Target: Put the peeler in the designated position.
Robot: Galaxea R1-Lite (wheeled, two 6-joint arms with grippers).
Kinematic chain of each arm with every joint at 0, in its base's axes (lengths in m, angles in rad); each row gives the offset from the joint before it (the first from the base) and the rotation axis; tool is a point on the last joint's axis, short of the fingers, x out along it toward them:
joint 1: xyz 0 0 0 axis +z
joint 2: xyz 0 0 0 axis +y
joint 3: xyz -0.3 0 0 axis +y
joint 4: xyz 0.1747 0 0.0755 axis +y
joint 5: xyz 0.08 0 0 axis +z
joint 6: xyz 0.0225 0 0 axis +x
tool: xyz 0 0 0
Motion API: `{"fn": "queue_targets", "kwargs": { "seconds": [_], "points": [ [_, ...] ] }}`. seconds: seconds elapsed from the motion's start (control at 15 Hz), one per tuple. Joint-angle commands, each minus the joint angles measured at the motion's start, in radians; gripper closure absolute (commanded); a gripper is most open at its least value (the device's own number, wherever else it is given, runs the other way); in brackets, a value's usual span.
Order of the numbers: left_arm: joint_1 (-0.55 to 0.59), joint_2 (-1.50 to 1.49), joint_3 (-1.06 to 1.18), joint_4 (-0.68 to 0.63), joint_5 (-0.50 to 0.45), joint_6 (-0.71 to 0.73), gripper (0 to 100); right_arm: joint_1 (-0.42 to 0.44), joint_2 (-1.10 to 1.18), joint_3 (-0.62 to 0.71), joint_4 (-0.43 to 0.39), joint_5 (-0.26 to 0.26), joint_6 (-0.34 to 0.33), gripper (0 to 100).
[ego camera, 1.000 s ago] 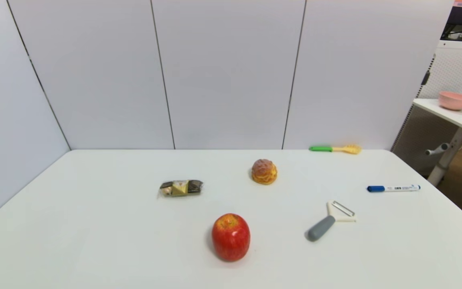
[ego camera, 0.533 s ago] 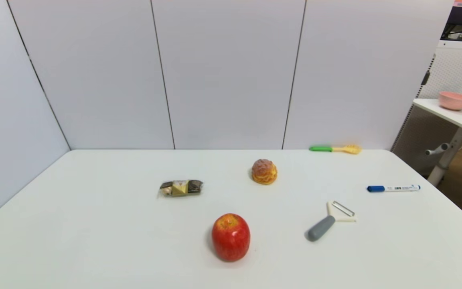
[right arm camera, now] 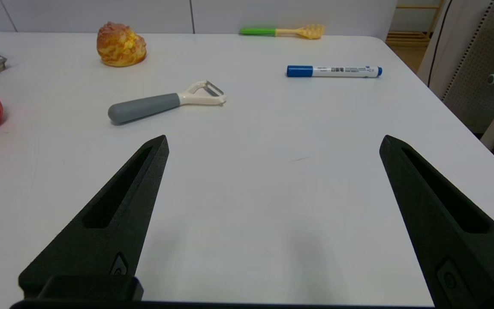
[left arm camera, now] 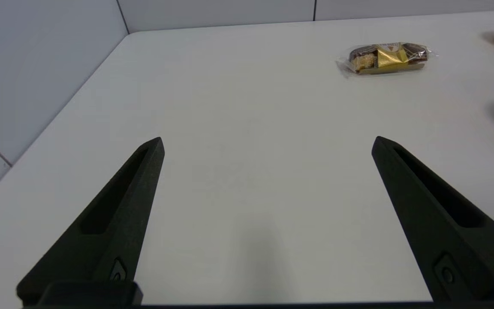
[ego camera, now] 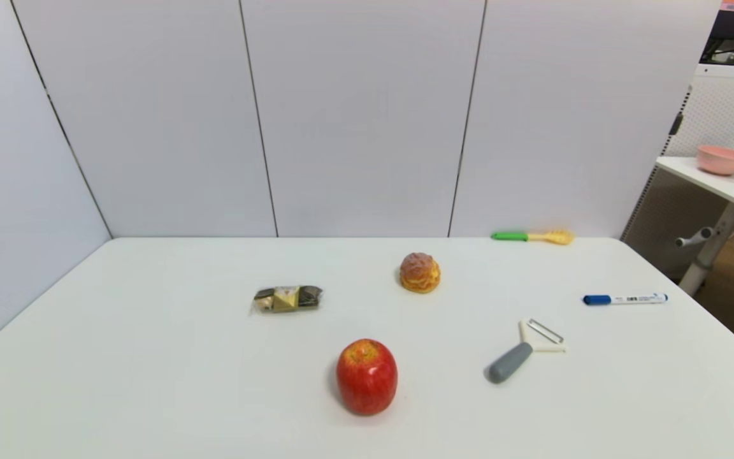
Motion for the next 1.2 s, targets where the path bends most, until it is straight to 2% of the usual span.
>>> {"fn": "queue_targets", "kwargs": {
  "seconds": [0.07,0.13,0.33,0.53,0.8,1.2],
  "points": [
    [-0.223,0.619,-0.355,0.034,-0.091,0.240,0,0.001,0.001,0.002,0.000,0.001,0.000,0],
    [-0.323,0.751,-0.439,0.034,-0.091,0.231,0,0.001,0.001,0.002,0.000,0.001,0.000,0],
    [-0.517,1.034,-0.611,0.002,-0.089,0.160,0,0.000,0.001,0.002,0.000,0.001,0.000,0],
    [-0.662,1.284,-0.809,-0.017,-0.092,0.148,0,0.000,0.001,0.002,0.000,0.001,0.000,0],
    [-0.769,1.529,-1.025,-0.017,-0.170,0.142,0,0.001,0.001,0.002,0.000,0.001,0.000,0],
    [-0.898,1.793,-1.248,-0.027,-0.178,0.091,0,0.001,0.001,0.002,0.000,0.001,0.000,0]
  ]
}}
